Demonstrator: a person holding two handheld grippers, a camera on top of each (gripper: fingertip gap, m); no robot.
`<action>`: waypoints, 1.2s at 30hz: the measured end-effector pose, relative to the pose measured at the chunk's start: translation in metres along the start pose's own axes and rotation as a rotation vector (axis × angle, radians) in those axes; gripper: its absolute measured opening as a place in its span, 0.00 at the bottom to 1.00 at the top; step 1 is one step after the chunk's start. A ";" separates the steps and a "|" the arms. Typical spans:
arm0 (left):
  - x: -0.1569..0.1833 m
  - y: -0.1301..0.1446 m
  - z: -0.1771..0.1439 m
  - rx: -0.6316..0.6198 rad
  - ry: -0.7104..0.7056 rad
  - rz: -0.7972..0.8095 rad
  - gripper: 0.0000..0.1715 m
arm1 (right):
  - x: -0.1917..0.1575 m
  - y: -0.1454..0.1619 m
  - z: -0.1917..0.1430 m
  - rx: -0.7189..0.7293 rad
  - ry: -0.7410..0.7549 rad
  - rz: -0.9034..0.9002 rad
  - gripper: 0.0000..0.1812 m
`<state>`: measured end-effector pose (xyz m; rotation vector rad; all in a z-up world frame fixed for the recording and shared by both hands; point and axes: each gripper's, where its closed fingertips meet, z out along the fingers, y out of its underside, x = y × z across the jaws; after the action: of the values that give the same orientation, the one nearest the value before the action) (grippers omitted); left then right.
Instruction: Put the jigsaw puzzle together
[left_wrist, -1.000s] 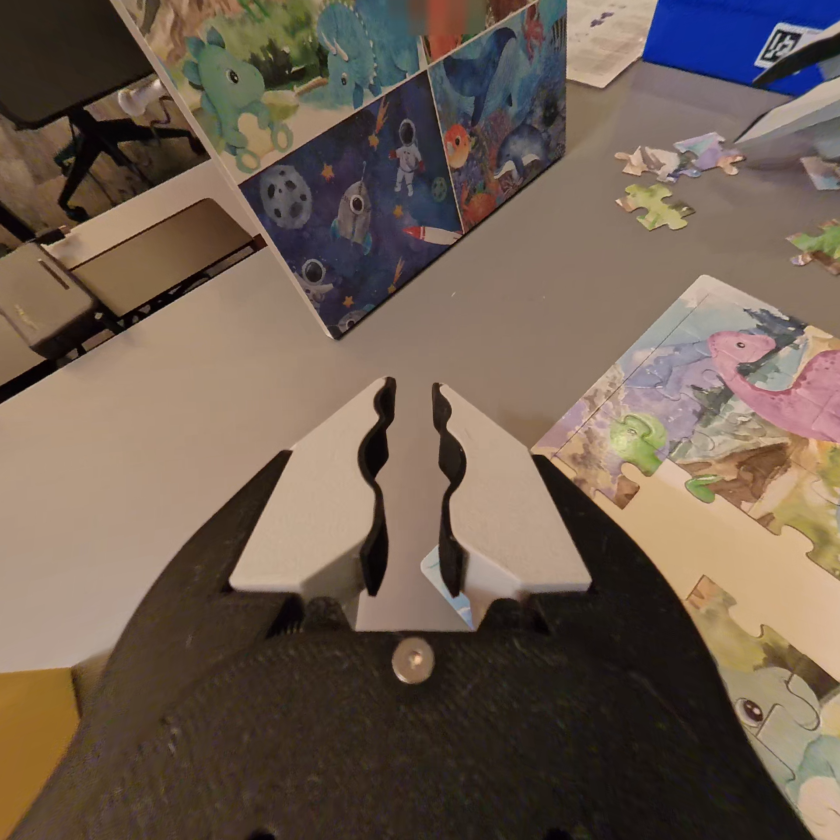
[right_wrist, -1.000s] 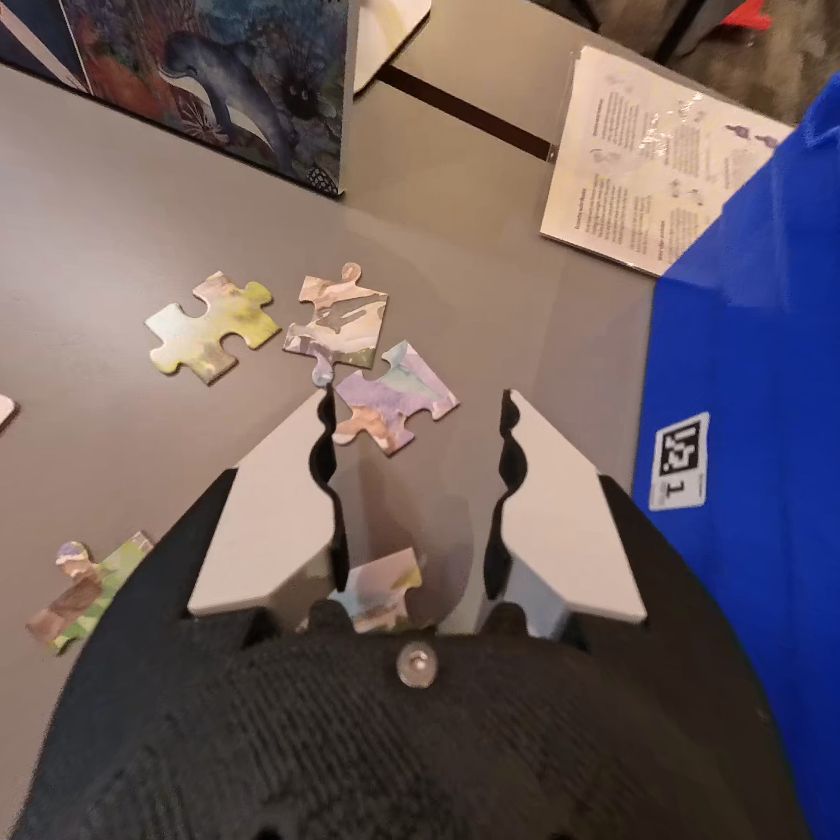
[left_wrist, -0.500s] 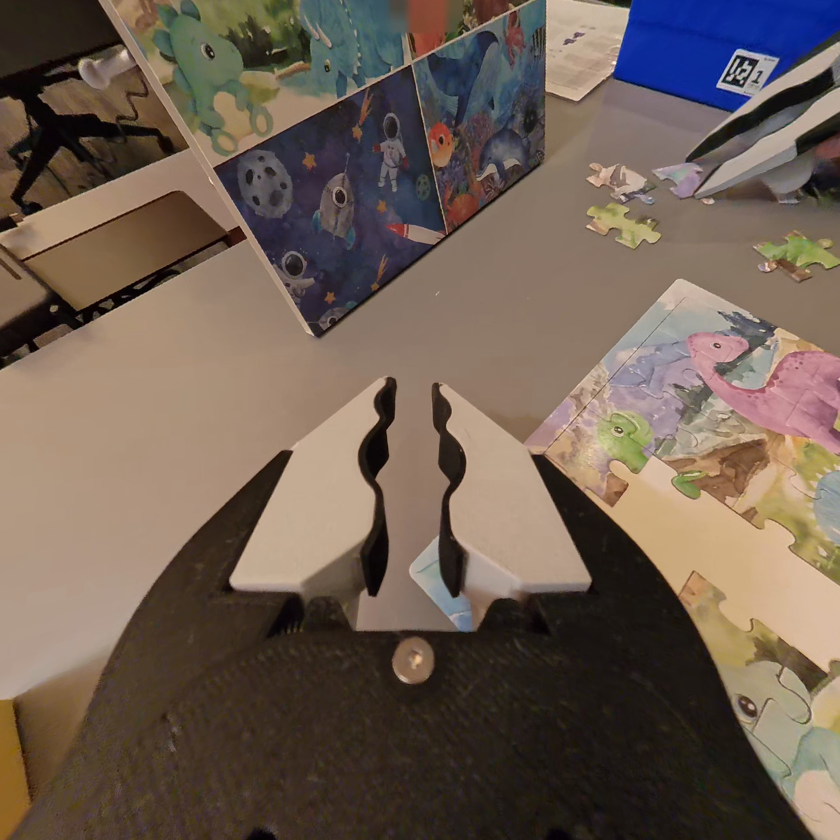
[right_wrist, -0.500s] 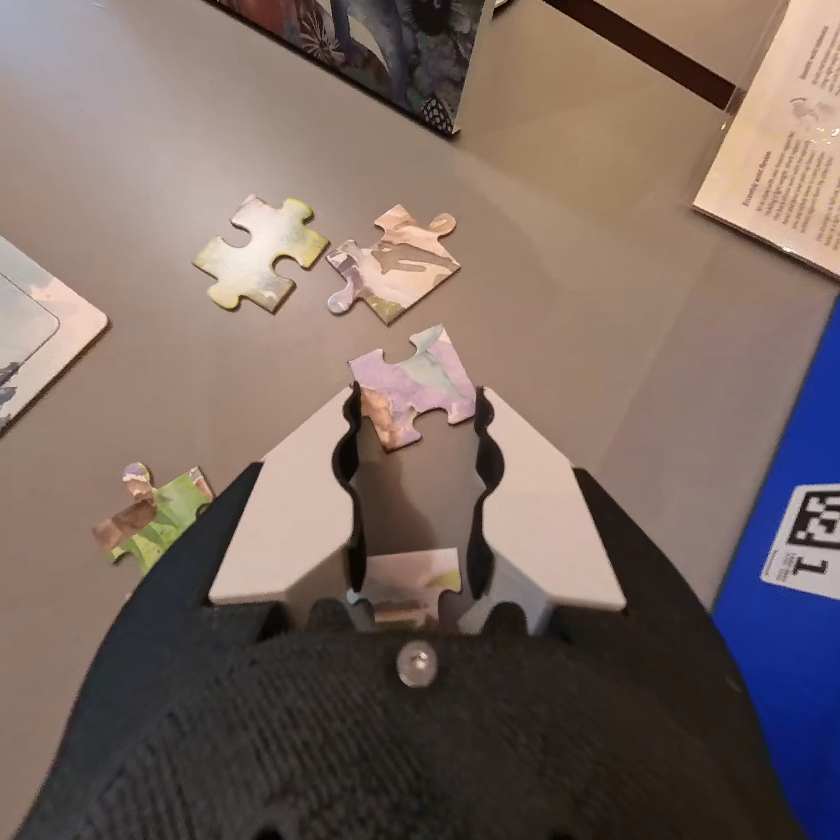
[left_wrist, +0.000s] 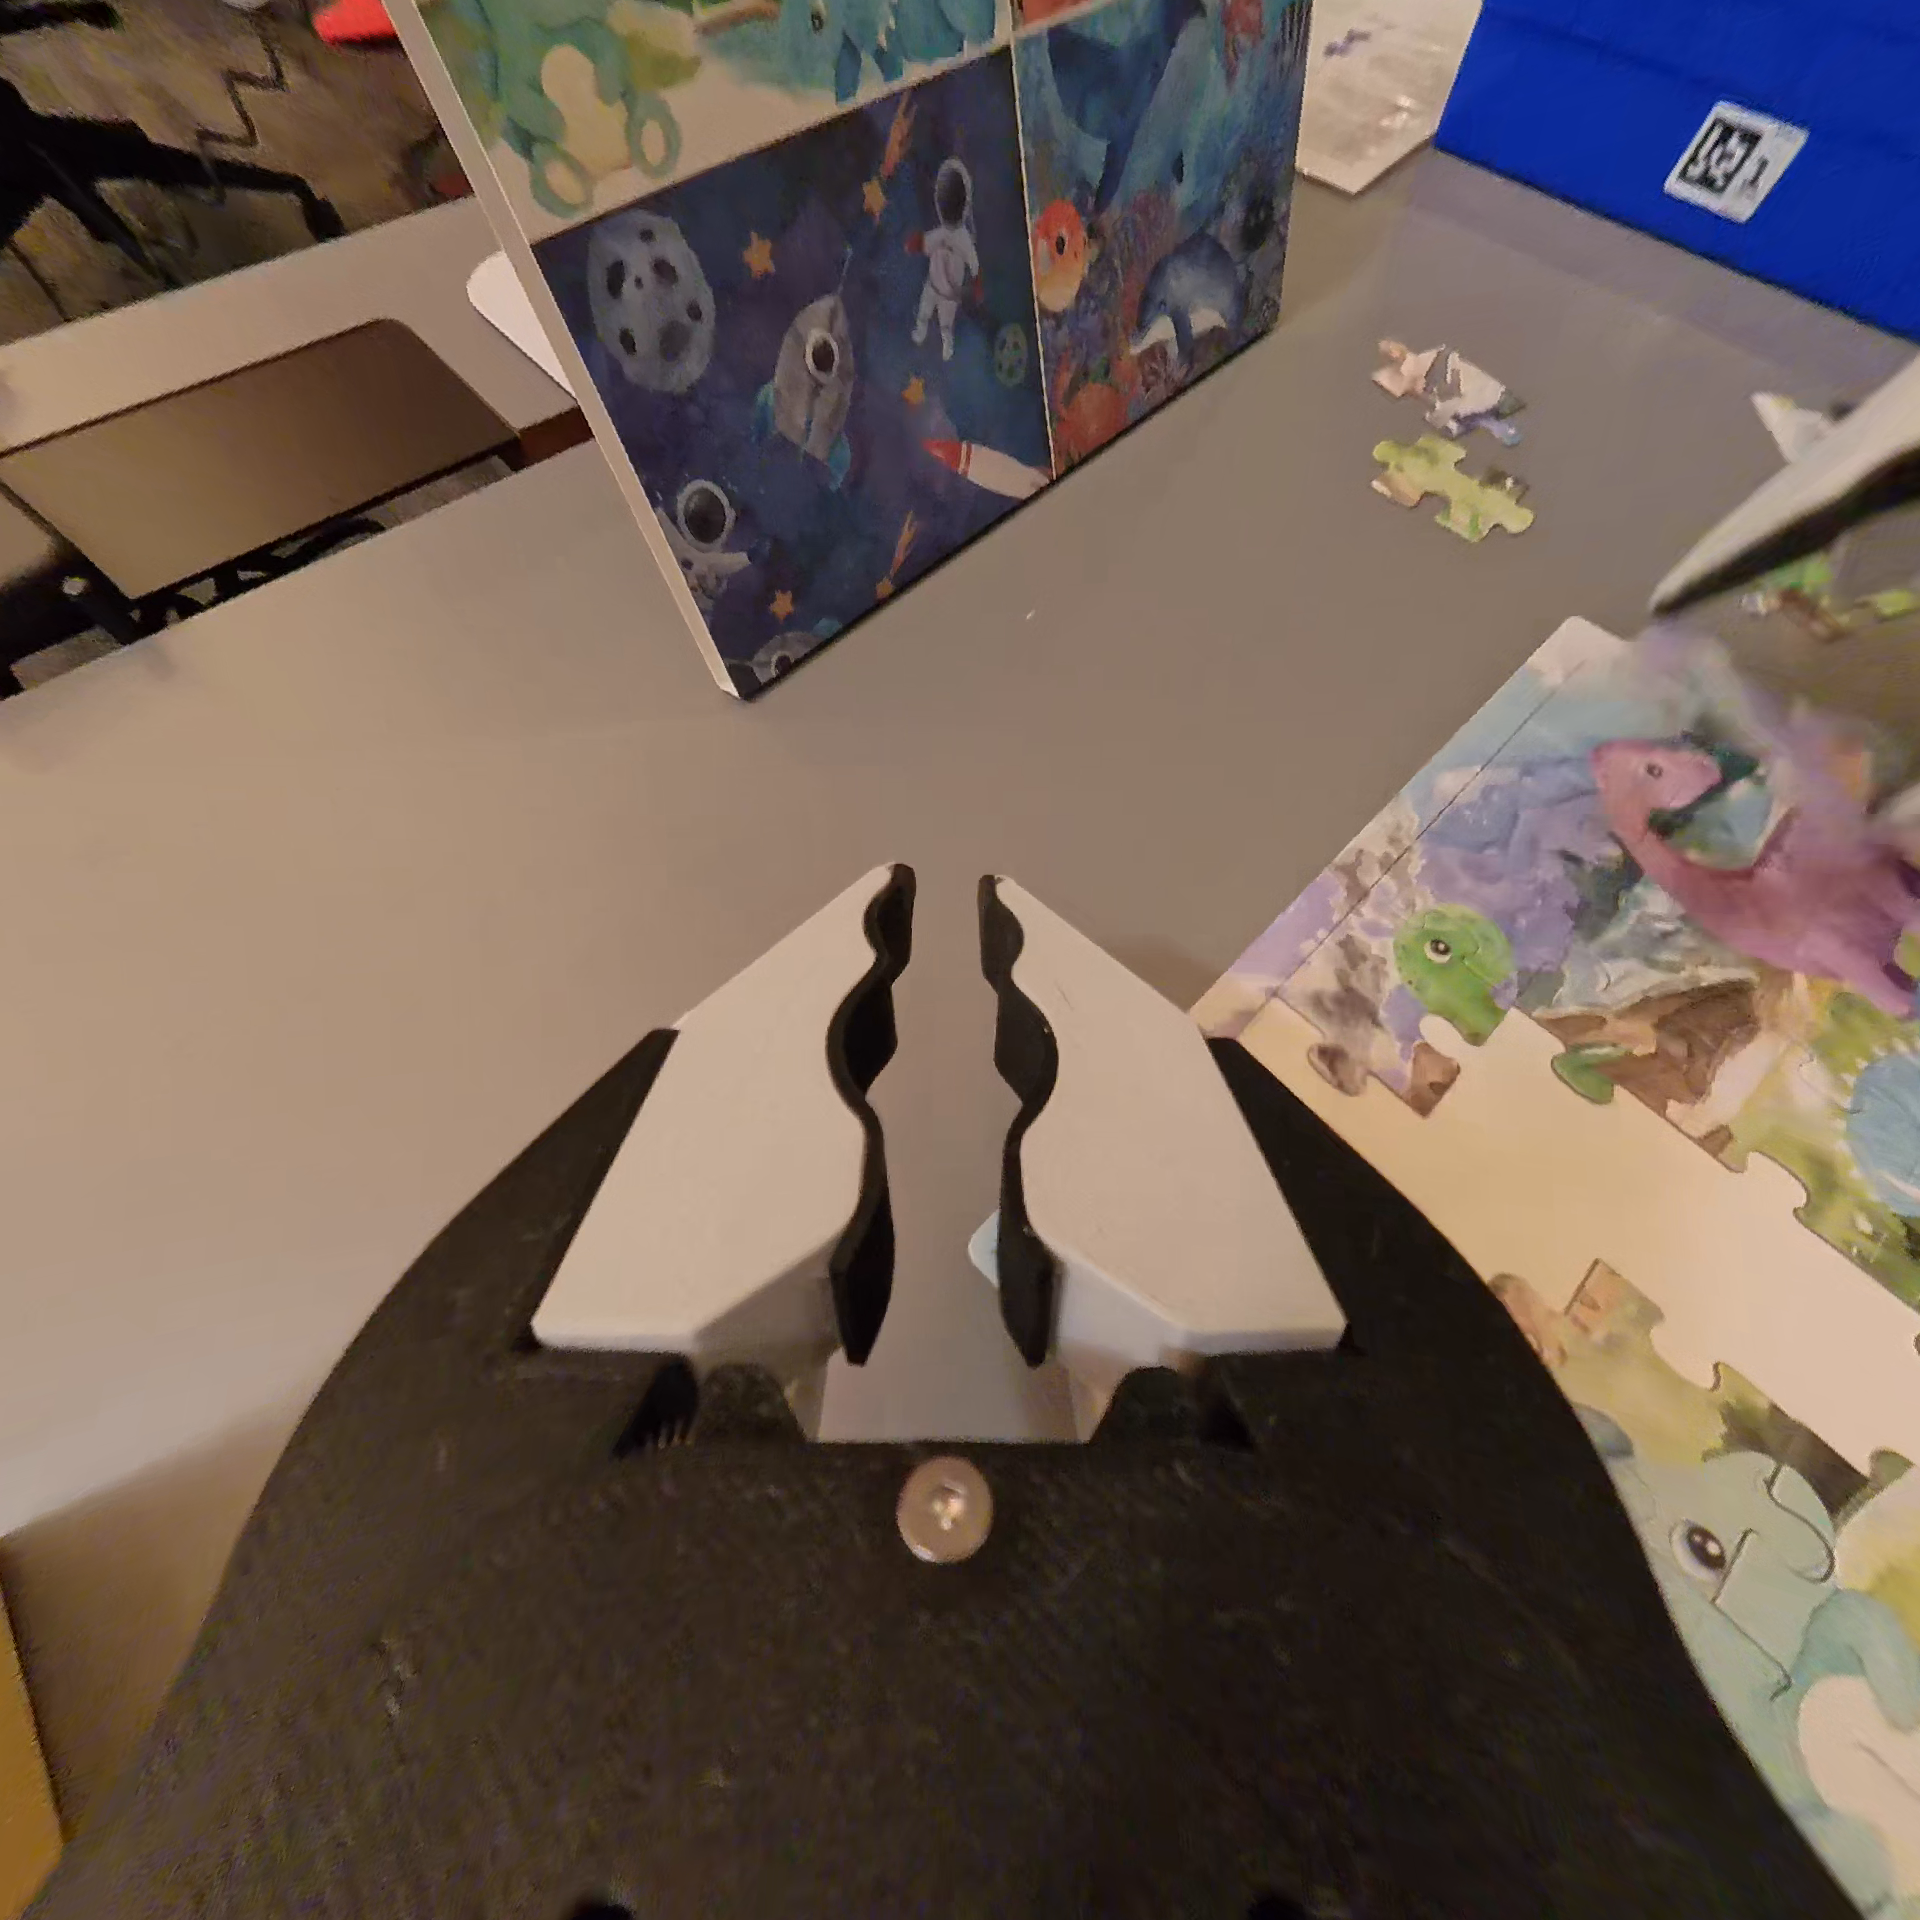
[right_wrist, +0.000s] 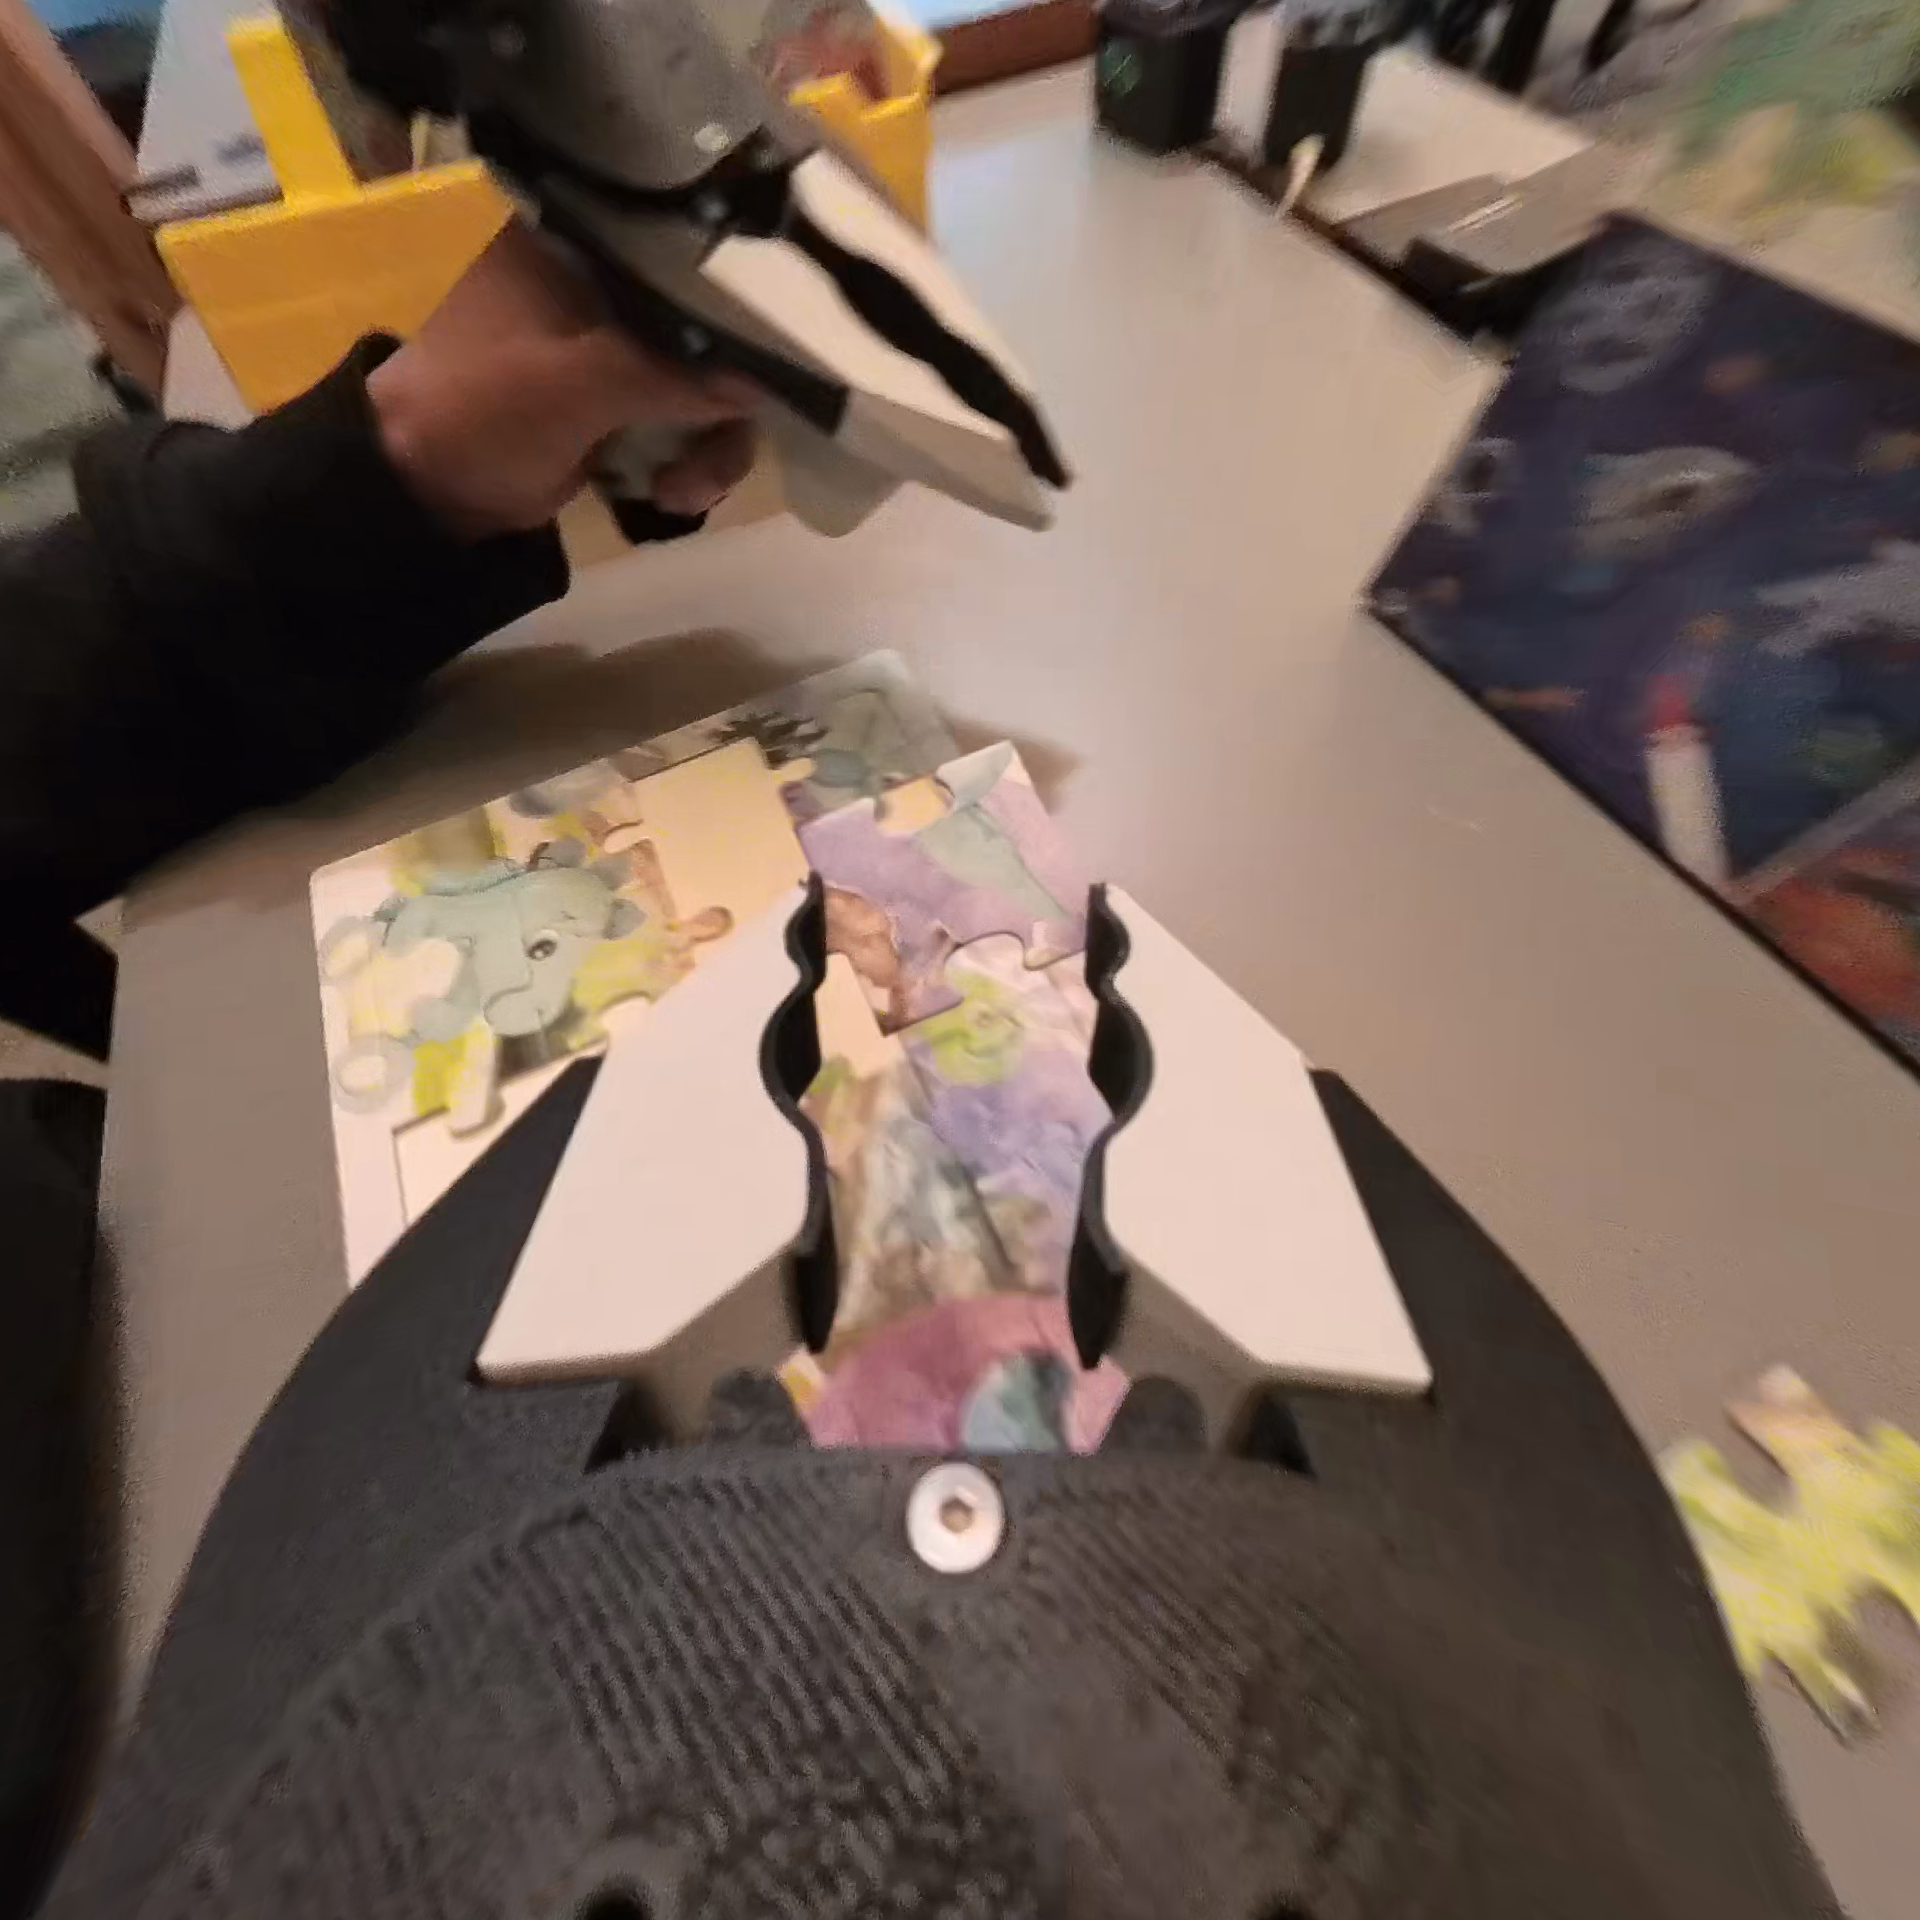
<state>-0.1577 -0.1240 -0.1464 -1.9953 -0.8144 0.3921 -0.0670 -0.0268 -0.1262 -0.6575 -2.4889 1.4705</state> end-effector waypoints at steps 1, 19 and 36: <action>0.000 0.002 0.001 -0.017 0.005 0.005 0.05 | -0.010 -0.002 0.015 -0.034 -0.008 -0.011 0.27; 0.009 0.030 0.006 -0.215 -0.003 0.159 0.05 | -0.022 0.036 0.095 -0.362 0.154 -0.160 0.27; 0.013 0.034 0.009 -0.238 0.012 0.165 0.06 | -0.019 0.038 0.093 -0.338 0.132 -0.196 0.27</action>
<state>-0.1400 -0.1217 -0.1796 -2.2931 -0.7182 0.3923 -0.0738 -0.0930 -0.2037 -0.5228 -2.6318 0.9182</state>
